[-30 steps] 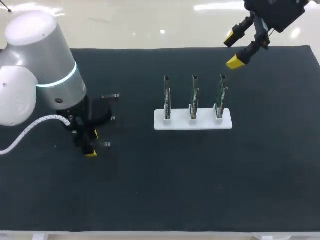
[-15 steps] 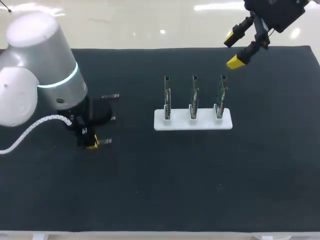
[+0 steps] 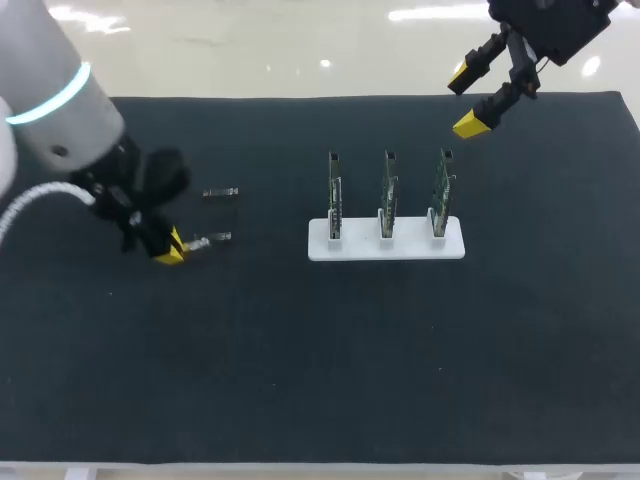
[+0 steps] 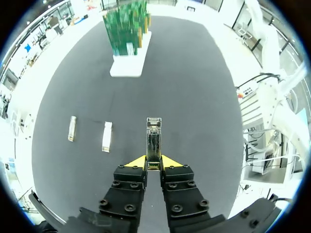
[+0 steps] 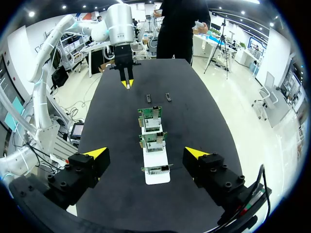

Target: Pick up the optical module with the left hand, and insert it into the network port with the right hand.

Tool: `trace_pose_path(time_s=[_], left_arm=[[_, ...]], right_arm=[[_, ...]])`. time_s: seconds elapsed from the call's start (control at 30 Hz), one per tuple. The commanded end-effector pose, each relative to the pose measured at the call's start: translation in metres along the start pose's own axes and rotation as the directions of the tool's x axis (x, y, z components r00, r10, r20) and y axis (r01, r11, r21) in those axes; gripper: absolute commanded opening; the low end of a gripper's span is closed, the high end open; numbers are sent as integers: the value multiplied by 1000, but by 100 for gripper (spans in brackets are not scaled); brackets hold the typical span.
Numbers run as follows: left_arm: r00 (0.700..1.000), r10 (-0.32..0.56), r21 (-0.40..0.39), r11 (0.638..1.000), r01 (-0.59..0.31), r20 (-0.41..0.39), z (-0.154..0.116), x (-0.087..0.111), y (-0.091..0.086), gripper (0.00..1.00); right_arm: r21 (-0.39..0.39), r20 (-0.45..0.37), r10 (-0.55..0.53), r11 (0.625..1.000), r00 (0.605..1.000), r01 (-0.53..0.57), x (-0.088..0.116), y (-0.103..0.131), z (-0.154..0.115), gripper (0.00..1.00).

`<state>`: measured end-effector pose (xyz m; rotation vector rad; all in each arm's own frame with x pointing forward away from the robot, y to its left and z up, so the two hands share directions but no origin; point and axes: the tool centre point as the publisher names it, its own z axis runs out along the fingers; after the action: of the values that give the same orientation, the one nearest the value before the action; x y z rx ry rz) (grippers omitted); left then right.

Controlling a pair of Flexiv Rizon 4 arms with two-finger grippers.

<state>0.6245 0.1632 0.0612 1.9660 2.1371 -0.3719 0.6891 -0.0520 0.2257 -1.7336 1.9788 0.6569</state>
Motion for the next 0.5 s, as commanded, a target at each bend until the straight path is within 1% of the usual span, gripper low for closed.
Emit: trace_pose_path(time_s=[0.03, 0.13, 0.27, 0.4, 0.43, 0.5], left_arm=[[985, 28, -11, 1000, -27, 173, -43, 6, -13, 0], [966, 24, -2, 1000, -24, 257, -65, 1, -15, 0], [928, 38, -7, 999, -38, 370, -93, -5, -18, 0], [884, 52, -3, 998, -57, 464, -119, -7, -20, 0], [870, 58, -6, 998, -63, 490, -124, -6, -20, 0], [831, 90, -41, 996, -80, 549, -134, -3, -21, 0]], right_arm=[[-2, 2, -1, 1000, 1000, 1, 0, -1, 0, 100], [-2, 2, -1, 1000, 1000, 1, 0, -1, 0, 100], [-2, 2, -1, 1000, 1000, 1, 0, -1, 0, 100], [-2, 2, -1, 1000, 1000, 1, 0, -1, 0, 100], [-2, 2, -1, 1000, 1000, 1, 0, -1, 0, 100], [-2, 2, -1, 1000, 1000, 1, 0, -1, 0, 100]])
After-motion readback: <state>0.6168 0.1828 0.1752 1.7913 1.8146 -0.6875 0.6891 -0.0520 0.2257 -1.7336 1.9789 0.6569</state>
